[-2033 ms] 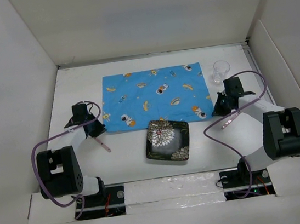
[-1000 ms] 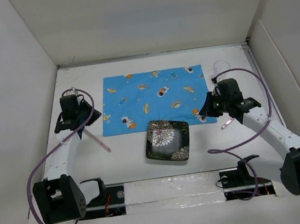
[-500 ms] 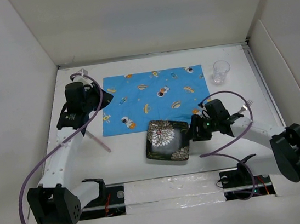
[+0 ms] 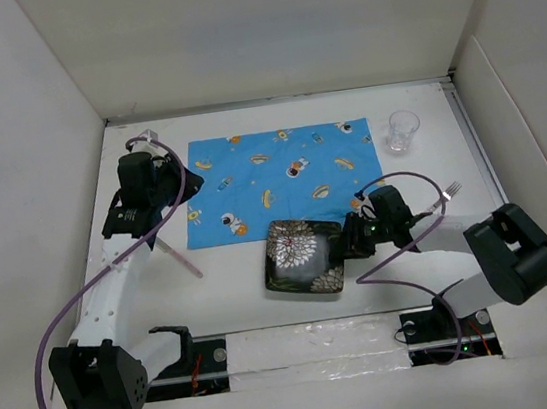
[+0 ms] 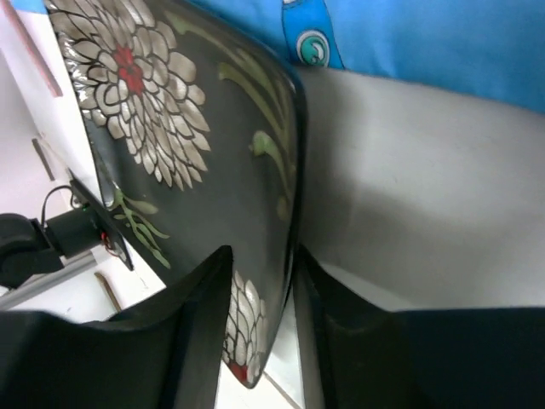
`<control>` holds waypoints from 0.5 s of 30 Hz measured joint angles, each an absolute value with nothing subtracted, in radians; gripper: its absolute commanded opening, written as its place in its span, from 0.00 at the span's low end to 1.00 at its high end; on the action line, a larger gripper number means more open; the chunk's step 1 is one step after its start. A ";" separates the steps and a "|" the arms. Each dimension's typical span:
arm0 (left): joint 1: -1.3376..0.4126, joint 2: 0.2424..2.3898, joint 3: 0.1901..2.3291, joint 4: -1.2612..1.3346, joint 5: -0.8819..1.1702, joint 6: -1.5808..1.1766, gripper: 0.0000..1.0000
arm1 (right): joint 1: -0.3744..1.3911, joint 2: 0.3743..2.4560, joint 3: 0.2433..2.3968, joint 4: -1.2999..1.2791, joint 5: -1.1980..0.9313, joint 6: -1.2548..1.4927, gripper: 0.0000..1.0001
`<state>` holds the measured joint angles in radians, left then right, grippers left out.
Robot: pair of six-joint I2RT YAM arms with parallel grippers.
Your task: Set the dinner table for one person
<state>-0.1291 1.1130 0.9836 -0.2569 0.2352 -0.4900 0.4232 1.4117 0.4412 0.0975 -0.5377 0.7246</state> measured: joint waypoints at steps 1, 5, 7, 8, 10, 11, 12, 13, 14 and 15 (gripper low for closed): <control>-0.129 1.113 0.984 -0.259 0.234 -0.490 0.19 | 0.424 1.426 0.440 0.116 -0.546 0.731 0.32; -0.129 1.113 0.986 -0.270 0.227 -0.487 0.19 | 0.430 1.456 0.427 0.165 -0.550 0.751 0.01; -0.129 1.116 0.997 -0.283 0.224 -0.485 0.19 | 0.429 1.443 0.421 0.166 -0.554 0.775 0.00; -0.129 1.117 1.006 -0.287 0.223 -0.482 0.19 | 0.433 1.426 0.419 0.158 -0.547 0.777 0.00; -0.129 1.117 1.018 -0.289 0.215 -0.476 0.20 | 0.438 1.357 0.417 0.098 -0.524 0.775 0.00; -0.129 1.117 1.031 -0.289 0.214 -0.476 0.20 | 0.441 1.305 0.417 0.056 -0.513 0.770 0.00; -0.129 1.117 1.037 -0.289 0.210 -0.472 0.21 | 0.445 1.243 0.424 -0.010 -0.494 0.755 0.00; -0.129 1.117 1.042 -0.289 0.207 -0.468 0.22 | 0.447 1.184 0.439 -0.078 -0.467 0.736 0.00; -0.129 1.117 1.045 -0.288 0.204 -0.464 0.22 | 0.447 1.134 0.457 -0.140 -0.448 0.717 0.00; -0.129 1.117 1.047 -0.289 0.200 -0.459 0.22 | 0.445 1.097 0.478 -0.195 -0.431 0.702 0.00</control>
<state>-0.1291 1.1168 1.0473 -0.2890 0.2001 -0.4595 0.4454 1.0973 0.4778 -0.1947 -0.4309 0.7021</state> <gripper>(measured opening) 0.216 0.090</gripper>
